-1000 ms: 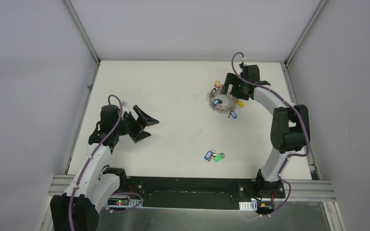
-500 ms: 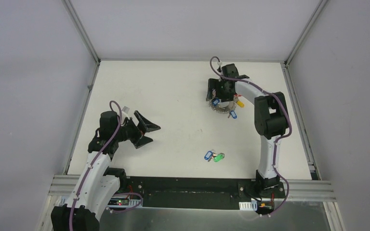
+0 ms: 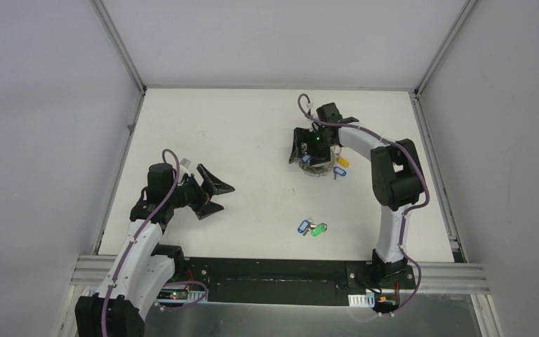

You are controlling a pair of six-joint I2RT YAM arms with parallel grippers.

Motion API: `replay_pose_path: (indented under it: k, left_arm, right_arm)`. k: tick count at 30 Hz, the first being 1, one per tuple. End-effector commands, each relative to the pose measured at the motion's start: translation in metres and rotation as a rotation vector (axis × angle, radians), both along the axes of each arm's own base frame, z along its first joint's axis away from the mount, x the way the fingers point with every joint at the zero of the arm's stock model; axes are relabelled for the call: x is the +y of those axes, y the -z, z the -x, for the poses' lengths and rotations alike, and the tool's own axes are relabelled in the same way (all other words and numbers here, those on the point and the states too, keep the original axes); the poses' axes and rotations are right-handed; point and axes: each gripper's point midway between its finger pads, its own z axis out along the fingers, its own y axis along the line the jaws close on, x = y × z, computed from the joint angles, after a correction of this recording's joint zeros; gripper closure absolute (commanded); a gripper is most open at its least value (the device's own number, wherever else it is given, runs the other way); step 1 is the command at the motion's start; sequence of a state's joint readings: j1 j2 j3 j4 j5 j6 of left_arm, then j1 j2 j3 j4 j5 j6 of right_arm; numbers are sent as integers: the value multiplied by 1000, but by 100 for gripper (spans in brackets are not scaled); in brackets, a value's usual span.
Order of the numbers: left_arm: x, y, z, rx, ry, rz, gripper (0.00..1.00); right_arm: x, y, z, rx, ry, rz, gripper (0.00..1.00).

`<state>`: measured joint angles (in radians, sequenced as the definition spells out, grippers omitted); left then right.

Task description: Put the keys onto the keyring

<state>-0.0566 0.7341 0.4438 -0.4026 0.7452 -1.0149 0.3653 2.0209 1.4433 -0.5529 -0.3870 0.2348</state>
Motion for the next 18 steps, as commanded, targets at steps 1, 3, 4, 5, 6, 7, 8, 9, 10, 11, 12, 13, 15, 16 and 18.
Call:
replay_pose_path:
  k: [1, 3, 4, 5, 6, 7, 8, 9, 10, 11, 12, 13, 15, 16, 18]
  left_arm:
    - [-1, -13, -5, -31, 20, 13, 7]
    - [-1, -14, -7, -33, 20, 9, 7]
    - [-1, -15, -8, -35, 22, 7, 7]
    - [-1, -16, -9, -39, 22, 4, 7]
    - [-1, -16, -9, -39, 24, 2, 7]
    - [-1, -16, -10, -39, 26, 1, 7]
    - [-2, -15, -10, -38, 28, 0, 7]
    - [-2, -14, -9, -35, 30, 0, 7]
    - [-2, -13, -9, -32, 30, -1, 7]
    - [-2, -11, -8, -24, 29, -2, 7]
    - [-3, -9, -8, -18, 30, -4, 7]
    - [-3, -6, -8, -11, 30, -8, 8]
    - [-4, 2, -8, 14, 35, -19, 11]
    - [-5, 6, -7, 27, 43, -24, 12]
    - [-9, 14, -8, 54, 68, -41, 14]
  right_arm:
    - [48, -5, 71, 195, -128, -140, 6]
    - [72, -11, 92, 220, -197, -184, 6]
    - [83, -14, 102, 229, -234, -198, 6]
    - [93, -17, 111, 231, -269, -205, 6]
    - [100, -20, 117, 227, -295, -206, 6]
    - [107, -25, 122, 213, -316, -209, 6]
    - [110, -30, 124, 197, -324, -205, 6]
    - [111, -36, 124, 178, -325, -207, 6]
    - [112, -44, 124, 159, -320, -217, 6]
    - [111, -50, 123, 136, -314, -217, 6]
    - [109, -58, 121, 107, -307, -213, 6]
    - [106, -63, 119, 77, -300, -202, 5]
    - [96, -72, 115, 18, -275, -163, 5]
    - [89, -73, 113, -8, -254, -137, 5]
    - [74, -75, 109, -40, -209, -115, 5]
